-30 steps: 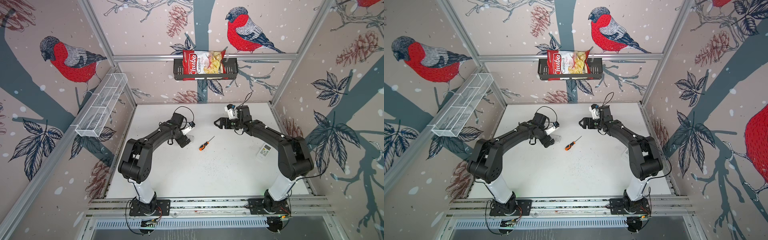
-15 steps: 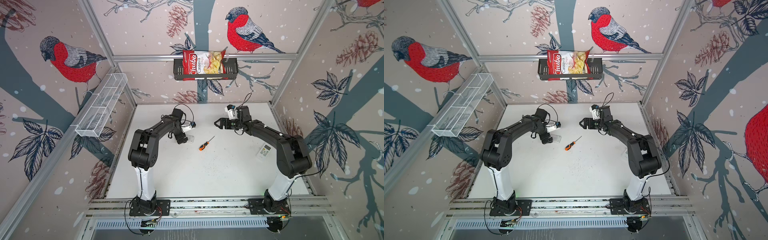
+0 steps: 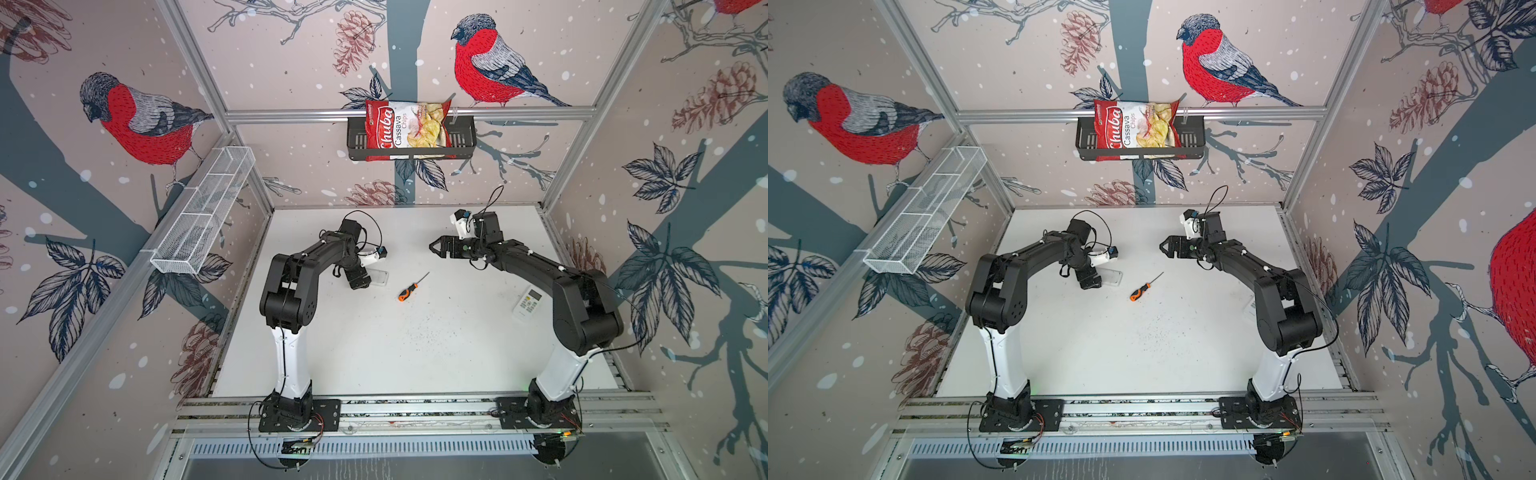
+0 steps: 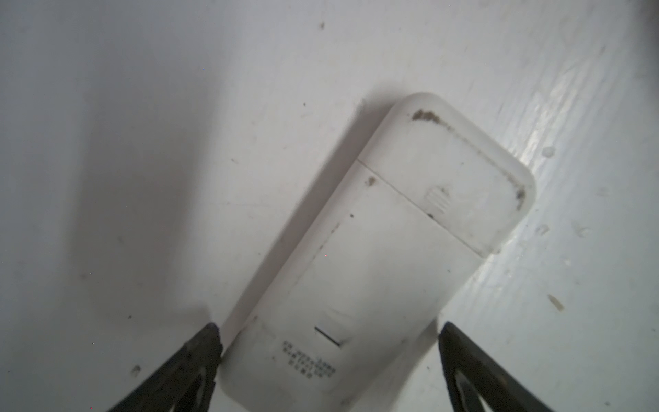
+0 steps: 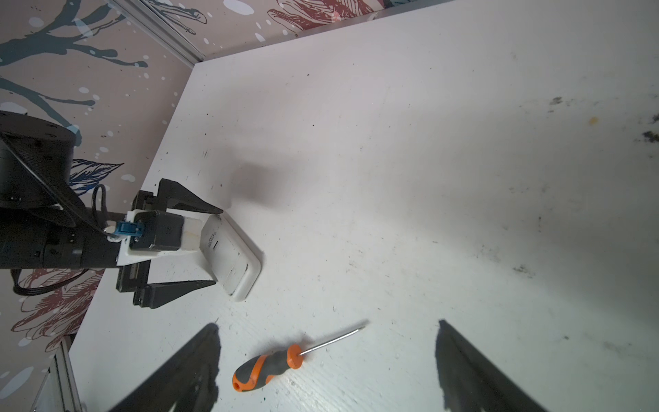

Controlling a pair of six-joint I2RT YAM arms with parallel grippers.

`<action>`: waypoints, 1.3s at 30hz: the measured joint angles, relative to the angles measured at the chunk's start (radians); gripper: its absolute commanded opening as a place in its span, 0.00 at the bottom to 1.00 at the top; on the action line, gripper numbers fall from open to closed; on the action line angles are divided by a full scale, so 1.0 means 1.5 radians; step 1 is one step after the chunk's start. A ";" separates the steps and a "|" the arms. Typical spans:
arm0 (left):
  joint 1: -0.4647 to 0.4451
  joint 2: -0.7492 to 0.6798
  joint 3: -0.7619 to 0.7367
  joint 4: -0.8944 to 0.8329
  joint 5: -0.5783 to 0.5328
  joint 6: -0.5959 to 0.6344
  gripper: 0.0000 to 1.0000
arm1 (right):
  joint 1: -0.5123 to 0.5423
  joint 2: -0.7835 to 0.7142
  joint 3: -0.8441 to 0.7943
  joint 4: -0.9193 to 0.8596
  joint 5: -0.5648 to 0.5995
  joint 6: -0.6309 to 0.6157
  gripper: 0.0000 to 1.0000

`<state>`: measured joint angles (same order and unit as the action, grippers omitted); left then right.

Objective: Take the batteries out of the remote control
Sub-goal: 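Lower the left gripper and grasp the remote's lower end lying flat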

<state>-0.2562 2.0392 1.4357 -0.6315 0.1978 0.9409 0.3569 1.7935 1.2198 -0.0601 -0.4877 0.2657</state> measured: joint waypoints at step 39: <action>0.004 -0.042 -0.075 0.046 0.018 -0.014 0.62 | -0.011 -0.008 0.000 0.003 -0.002 0.002 0.93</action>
<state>-0.2504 1.9762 1.3228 -0.5632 0.2253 0.9199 0.3405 1.7813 1.2194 -0.0555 -0.4911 0.2691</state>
